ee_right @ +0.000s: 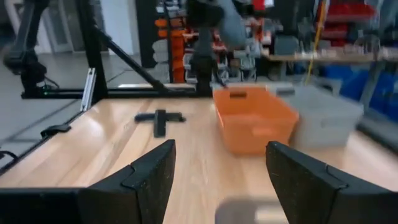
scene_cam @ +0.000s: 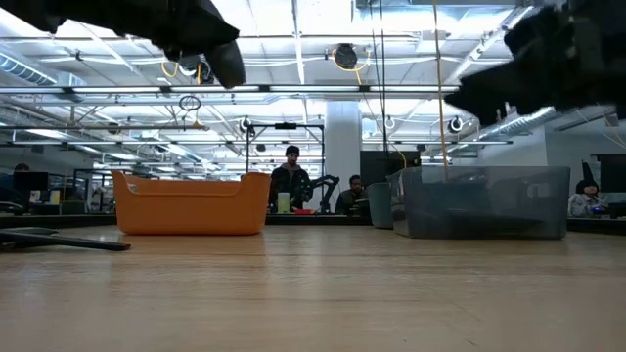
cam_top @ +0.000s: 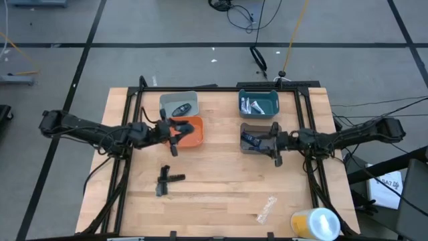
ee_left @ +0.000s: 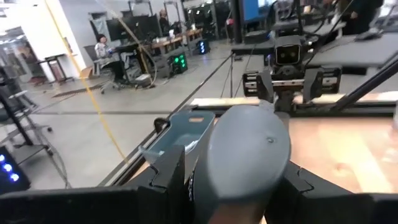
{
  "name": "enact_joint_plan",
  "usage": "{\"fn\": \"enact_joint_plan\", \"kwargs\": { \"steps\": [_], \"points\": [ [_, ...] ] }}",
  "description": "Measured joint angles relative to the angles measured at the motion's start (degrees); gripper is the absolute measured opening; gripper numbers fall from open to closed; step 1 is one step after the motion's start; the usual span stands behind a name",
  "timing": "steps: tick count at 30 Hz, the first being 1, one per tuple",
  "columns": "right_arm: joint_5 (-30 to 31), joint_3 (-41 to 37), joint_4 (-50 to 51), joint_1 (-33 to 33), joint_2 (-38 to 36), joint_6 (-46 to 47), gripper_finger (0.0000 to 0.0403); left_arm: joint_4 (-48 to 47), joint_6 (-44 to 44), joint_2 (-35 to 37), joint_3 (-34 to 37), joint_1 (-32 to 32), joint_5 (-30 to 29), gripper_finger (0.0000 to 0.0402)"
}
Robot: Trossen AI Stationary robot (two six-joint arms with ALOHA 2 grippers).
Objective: Pick & Place Travel size toiletries
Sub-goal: Put the gray deodorant into the gray bin
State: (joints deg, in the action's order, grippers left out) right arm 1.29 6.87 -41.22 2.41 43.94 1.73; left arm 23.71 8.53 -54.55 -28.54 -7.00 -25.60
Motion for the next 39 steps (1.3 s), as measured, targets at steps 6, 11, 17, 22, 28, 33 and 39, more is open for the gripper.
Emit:
{"fn": "enact_joint_plan", "kwargs": {
  "steps": [6,11,17,22,28,33,39],
  "points": [
    [-1.66,-4.91,-2.82,-0.84,-1.71,5.83,0.0238,-3.33,-1.02,0.08,0.14,1.89,0.02,0.0143],
    [-4.68,-5.39,-2.64,-0.80,-2.30,5.90,0.0238,-4.26,-2.11,0.10,0.14,2.98,-0.04,0.0143],
    [-4.97,-5.43,-1.81,-0.85,-6.34,4.69,0.0238,-4.65,-2.33,0.10,0.14,2.97,0.06,0.0143],
    [-8.88,-5.51,2.66,-1.11,-12.12,5.00,0.0238,-5.77,-3.07,0.10,0.14,2.97,0.08,0.0143],
    [-10.59,-6.00,6.06,-1.09,-17.83,5.06,0.0238,-5.68,-3.07,0.10,0.14,2.97,0.11,0.0143],
    [-10.57,-6.00,11.42,-1.16,-22.86,4.06,0.0238,-5.71,-3.23,0.10,0.14,2.97,0.17,0.0143],
    [-10.58,-6.00,19.43,-2.05,-32.83,4.06,0.0238,-5.72,-3.35,0.10,0.11,2.97,0.19,0.0143]
  ]
}}
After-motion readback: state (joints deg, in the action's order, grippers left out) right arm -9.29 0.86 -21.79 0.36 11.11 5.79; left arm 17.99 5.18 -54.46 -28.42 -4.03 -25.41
